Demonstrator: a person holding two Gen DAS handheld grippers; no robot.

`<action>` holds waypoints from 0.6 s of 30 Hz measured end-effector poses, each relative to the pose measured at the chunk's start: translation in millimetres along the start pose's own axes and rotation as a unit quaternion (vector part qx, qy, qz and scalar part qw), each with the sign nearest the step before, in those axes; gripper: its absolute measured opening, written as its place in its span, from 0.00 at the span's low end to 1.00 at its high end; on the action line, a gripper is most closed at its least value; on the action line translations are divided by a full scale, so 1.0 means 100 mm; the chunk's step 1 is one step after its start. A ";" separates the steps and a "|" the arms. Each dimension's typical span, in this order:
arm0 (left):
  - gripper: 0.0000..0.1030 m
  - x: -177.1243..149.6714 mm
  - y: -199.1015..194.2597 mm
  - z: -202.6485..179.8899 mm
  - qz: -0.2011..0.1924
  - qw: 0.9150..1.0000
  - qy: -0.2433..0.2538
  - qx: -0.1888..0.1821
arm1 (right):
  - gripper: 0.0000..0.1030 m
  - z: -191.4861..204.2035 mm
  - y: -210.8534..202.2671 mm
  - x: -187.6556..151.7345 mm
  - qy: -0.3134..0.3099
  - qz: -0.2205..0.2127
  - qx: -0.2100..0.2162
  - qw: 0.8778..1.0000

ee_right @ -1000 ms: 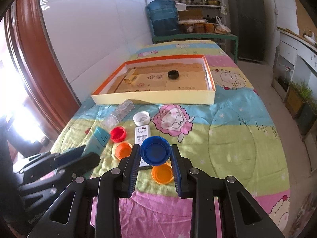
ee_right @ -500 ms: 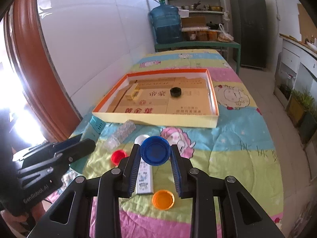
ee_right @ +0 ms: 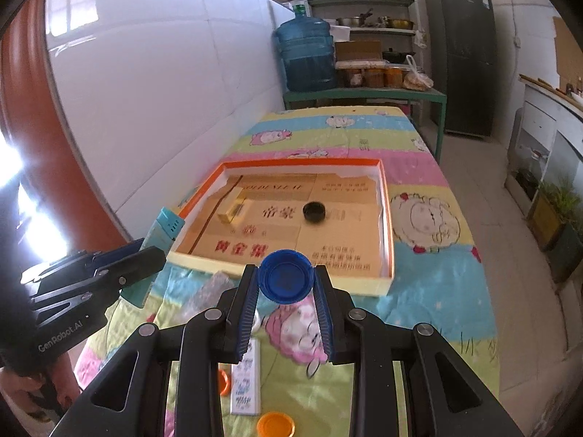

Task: Organize rigid objects
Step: 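Carry the teal lighter and blue cap into the box lid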

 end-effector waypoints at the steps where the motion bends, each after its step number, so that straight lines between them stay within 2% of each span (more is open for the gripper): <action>1: 0.20 0.04 0.04 0.01 0.001 1.000 0.002 0.002 | 0.30 -0.01 0.03 0.04 -0.002 0.001 -0.001 1.000; 13: 0.20 0.33 0.51 0.15 0.033 0.999 -0.016 0.007 | 0.30 -0.24 0.41 0.29 -0.006 0.024 -0.011 1.000; 18: 0.20 0.32 0.77 0.23 0.058 0.998 -0.024 0.010 | 0.30 -0.35 0.64 0.34 -0.007 0.042 -0.020 0.999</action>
Point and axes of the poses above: each gripper's, at about its wrist camera, not at the fingertips, and y roughly the way its jaws point, z to its left, x to its top, the point moved 3 cm from there along y, roughly the way its jaws point, and after that the axes turned 3 degrees about -x, right-handed, at the moved point
